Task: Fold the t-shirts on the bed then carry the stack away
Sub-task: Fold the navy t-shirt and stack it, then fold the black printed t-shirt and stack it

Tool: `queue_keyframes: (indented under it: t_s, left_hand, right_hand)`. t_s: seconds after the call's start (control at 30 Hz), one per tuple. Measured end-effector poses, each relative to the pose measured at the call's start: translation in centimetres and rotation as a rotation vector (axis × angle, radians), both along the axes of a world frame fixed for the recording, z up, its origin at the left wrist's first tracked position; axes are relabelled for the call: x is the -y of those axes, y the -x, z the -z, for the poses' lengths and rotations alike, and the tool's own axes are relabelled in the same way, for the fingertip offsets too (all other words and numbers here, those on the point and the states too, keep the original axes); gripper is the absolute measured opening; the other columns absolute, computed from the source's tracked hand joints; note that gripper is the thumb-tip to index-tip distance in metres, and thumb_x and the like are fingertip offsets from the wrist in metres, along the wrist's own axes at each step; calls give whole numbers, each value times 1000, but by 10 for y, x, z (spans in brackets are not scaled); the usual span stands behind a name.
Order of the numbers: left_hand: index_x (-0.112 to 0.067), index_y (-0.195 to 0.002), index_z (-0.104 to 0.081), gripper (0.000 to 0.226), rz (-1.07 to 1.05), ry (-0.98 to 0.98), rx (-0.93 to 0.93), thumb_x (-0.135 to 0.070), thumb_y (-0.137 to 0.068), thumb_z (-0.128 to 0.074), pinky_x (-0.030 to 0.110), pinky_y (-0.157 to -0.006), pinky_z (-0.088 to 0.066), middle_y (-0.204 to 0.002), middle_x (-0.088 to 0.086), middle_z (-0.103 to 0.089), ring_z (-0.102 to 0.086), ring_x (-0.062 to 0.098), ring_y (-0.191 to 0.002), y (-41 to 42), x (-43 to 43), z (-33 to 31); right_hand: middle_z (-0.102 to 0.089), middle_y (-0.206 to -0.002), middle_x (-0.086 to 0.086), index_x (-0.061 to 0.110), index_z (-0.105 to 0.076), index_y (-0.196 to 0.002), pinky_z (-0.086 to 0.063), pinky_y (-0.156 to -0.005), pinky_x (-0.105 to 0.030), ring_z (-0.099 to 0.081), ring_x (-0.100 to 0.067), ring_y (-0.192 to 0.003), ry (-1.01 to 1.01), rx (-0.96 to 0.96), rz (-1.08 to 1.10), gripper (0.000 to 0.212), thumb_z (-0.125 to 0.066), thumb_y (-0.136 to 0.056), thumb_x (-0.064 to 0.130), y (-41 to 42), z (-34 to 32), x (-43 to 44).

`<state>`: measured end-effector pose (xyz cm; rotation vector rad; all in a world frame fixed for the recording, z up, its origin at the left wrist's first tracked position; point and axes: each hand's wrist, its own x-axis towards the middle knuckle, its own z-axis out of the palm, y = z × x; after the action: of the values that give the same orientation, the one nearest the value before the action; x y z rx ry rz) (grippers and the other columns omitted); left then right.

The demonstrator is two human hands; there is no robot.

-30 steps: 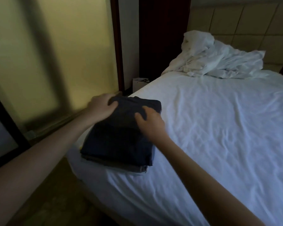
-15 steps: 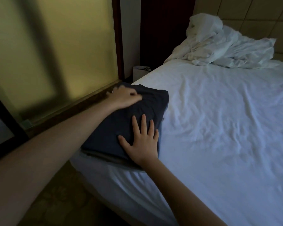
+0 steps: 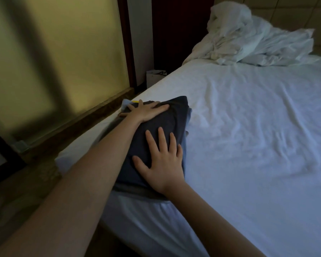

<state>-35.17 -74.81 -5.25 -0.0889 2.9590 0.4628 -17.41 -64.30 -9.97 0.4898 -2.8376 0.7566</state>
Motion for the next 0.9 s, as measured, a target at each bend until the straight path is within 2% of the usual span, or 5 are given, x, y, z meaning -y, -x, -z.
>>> queue_keyframes:
  t_s: [0.17, 0.3, 0.6, 0.77, 0.9]
  left_hand:
    - [-41, -138, -40, 45, -53, -154, -280, -52, -96, -27, 60, -113, -3, -155, -2, -25, -8, 33, -144, -38, 0, -7]
    - [-23, -135, -50, 40, -12, -182, -502, -32, -100, -33, 46, -114, -22, -144, 1, -45, -36, 24, -134, -88, 4, -7]
    - [-29, -142, -33, 46, 195, 159, -217, -43, -99, -33, 57, -113, -3, -157, 6, -13, -3, 37, -143, -204, -68, -11]
    - [-24, -127, -56, 35, 488, -115, -249, -35, -96, -47, 32, -105, -33, -135, -2, -55, -45, 20, -127, -240, -160, -5]
    - [-22, -118, -63, 28, 595, -337, -260, -28, -94, -51, 33, -97, -42, -124, 1, -63, -56, 22, -116, -271, -243, 9]
  right_hand:
    - [15, -157, 5, 39, 1, -148, 8, -113, -49, 18, -25, -143, 31, 24, -52, 86, -6, -71, 76, -5, 1, -8]
    - [20, -156, 8, 39, 6, -147, 10, -116, -46, 20, -19, -142, -13, 103, -128, 70, -28, -92, 64, -14, -12, -25]
    - [-46, -141, -9, 11, -47, -135, -21, -111, -39, -40, -26, -133, -62, -184, 60, 48, -36, -96, 37, -65, -36, -131]
    - [-58, -128, -6, 11, -56, -126, -24, -106, -33, -50, -24, -122, -79, -195, 129, 34, -49, -95, 21, -100, -43, -198]
    - [-65, -119, -6, 11, -62, -118, -31, -97, -33, -56, -27, -114, -69, -183, 327, 35, -44, -92, 26, -140, -38, -272]
